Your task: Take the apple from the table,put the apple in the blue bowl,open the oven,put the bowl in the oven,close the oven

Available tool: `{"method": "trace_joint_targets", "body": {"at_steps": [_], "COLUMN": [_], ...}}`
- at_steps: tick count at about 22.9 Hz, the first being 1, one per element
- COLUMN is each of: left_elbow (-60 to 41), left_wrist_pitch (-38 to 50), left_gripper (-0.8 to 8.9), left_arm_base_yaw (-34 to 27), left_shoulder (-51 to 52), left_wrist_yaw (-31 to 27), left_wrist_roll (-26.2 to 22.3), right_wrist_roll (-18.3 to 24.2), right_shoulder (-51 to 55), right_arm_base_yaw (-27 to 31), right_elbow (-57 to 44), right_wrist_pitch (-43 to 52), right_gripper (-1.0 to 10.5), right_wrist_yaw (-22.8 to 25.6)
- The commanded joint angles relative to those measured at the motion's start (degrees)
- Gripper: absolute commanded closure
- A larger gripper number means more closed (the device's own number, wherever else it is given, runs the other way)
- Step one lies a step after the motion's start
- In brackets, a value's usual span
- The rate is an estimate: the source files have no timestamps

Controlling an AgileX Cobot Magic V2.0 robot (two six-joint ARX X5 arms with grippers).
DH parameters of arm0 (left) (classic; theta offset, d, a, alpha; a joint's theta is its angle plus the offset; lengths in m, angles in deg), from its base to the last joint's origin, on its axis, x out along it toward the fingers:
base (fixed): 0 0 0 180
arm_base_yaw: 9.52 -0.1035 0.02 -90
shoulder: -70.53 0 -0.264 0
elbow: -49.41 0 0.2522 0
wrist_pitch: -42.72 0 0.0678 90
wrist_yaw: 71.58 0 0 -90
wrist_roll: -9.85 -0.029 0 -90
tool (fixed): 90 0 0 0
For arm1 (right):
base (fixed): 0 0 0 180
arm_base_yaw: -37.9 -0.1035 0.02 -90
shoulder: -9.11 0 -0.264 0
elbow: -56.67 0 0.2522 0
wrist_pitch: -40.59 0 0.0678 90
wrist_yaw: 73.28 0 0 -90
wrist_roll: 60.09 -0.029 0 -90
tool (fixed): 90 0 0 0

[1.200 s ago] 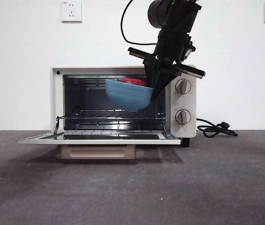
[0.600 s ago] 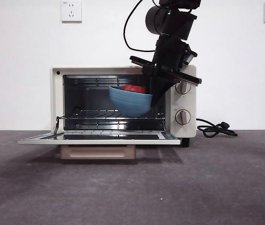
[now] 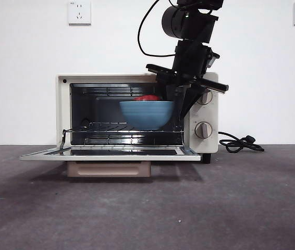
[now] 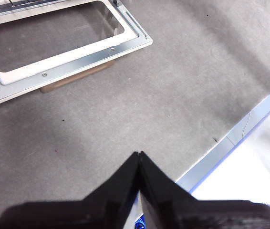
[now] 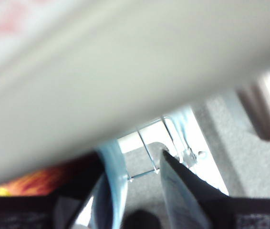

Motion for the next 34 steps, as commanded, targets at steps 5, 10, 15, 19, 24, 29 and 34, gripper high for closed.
{"method": "trace_joint_targets", "body": {"at_steps": [5,10,15,19,24,29,34], "left_elbow": [-0.42,-0.42,-0.42,-0.42,-0.42,-0.42,-0.42], "left_wrist_pitch": [0.09,0.09,0.33,1.51,3.61,4.39,5.35], "left_gripper": [8.19,8.19,8.19,8.19,8.19,8.19,8.2], "left_arm_base_yaw": [0.13,0.13,0.13,0.13,0.11,-0.79,-4.24], "left_shoulder": [0.2,0.2,0.02,-0.63,-1.66,-3.5,-4.79], "left_wrist_yaw": [-0.15,-0.15,-0.26,-0.17,-0.39,-2.84,-3.15], "left_wrist_roll": [0.35,0.35,0.17,0.2,0.17,0.2,0.15], "right_wrist_roll": [4.7,7.82,11.02,16.48,25.14,33.22,38.8], "right_shoulder": [-0.92,-0.85,-0.7,-0.63,-0.63,-0.5,2.78], "right_arm_base_yaw": [-0.13,-0.52,-1.33,-2.36,-4.28,-7.1,-9.92], "right_elbow": [3.43,5.38,8.31,12.74,19.54,25.73,25.77], "right_wrist_pitch": [0.26,-0.31,-1.81,-5.4,-13.86,-21.84,-21.86], "right_gripper": [7.8,7.8,7.8,7.9,7.9,7.9,7.9], "right_wrist_yaw": [1.86,2.43,3.37,4.9,11.85,20.02,22.14]}}
